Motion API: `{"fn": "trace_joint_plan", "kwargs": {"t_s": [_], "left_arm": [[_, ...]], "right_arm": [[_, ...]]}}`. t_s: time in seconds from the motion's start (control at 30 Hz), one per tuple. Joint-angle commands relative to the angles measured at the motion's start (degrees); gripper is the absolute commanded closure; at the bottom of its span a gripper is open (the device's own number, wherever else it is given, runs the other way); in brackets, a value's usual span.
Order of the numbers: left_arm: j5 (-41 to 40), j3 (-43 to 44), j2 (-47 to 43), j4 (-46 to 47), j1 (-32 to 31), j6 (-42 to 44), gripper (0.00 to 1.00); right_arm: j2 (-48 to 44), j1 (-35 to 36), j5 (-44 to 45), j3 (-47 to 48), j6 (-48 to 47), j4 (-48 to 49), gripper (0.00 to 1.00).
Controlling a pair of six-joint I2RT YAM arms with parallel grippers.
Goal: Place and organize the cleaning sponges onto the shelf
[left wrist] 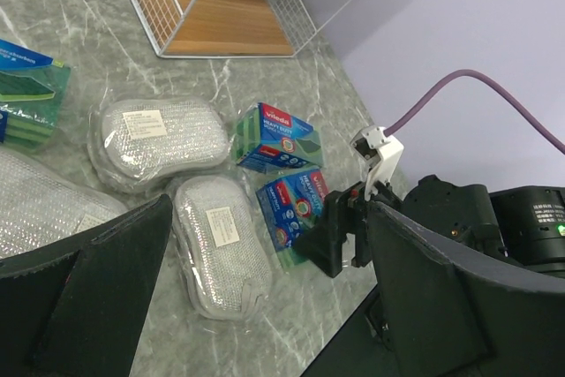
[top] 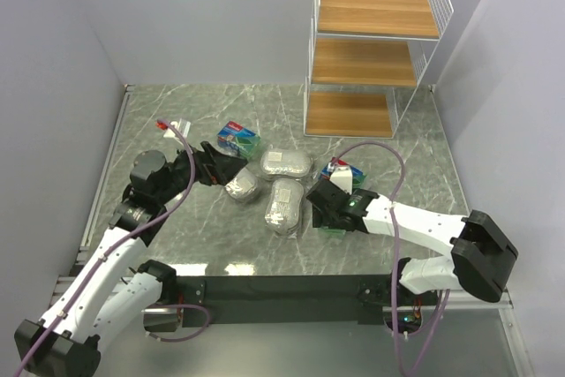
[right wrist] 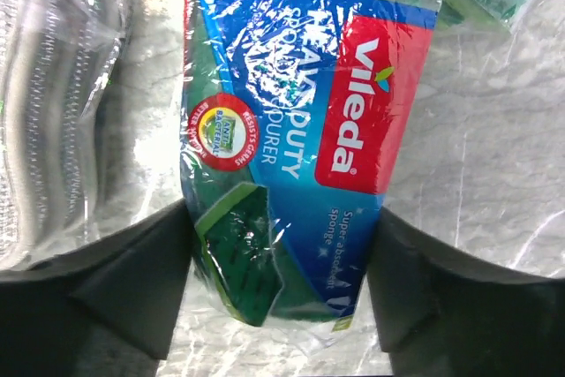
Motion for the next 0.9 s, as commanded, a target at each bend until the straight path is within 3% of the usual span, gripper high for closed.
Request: {"fn": "trace_joint_plan", "kwargs": {"t_s": [0.0,0.1,0.13,0.17,0.33,0.63,0.87], "left_arm": [[1.0,-0.53,-1.05,2.33,-0.17,-0.32,0.01],[1.0,-0.53,-1.32,2.24,-0.17,-0.32,0.02],[1.0,-0.62,-1.41,2.16,-0.17,-0.32,0.02],[0.92,-0.62,-1.58,2.07,-0.17,-0.32,0.02],[0.74,-0.71,-2.02,1.89,-0.17,-0.14,0.02],[0.74,-0.62,-2.02,1.89,-0.16,-0.14,0.02],[0.74,-0.53,-2.11,1.89,-0.17,-0.06,0.02]], "right_arm": [[1.12,0.24,0.98,1.5,0.9,-1.16,0.11],[0.87,0.33,1.94,2.21,2.13,-1.6,0.09],[0.43,0.33,2.21,2.21,2.48,-1.52,0.01],[-0.01,0.33,1.95,2.21,3.01,-1.34,0.0],[-3.01,0.15,0.1,1.51,4.41,0.07,0.0],[4.64,0.24,2.91,2.03,11.71,-6.08,0.0],[7.97,0.24,0.19,1.25,10.75,-2.05,0.0]]}}
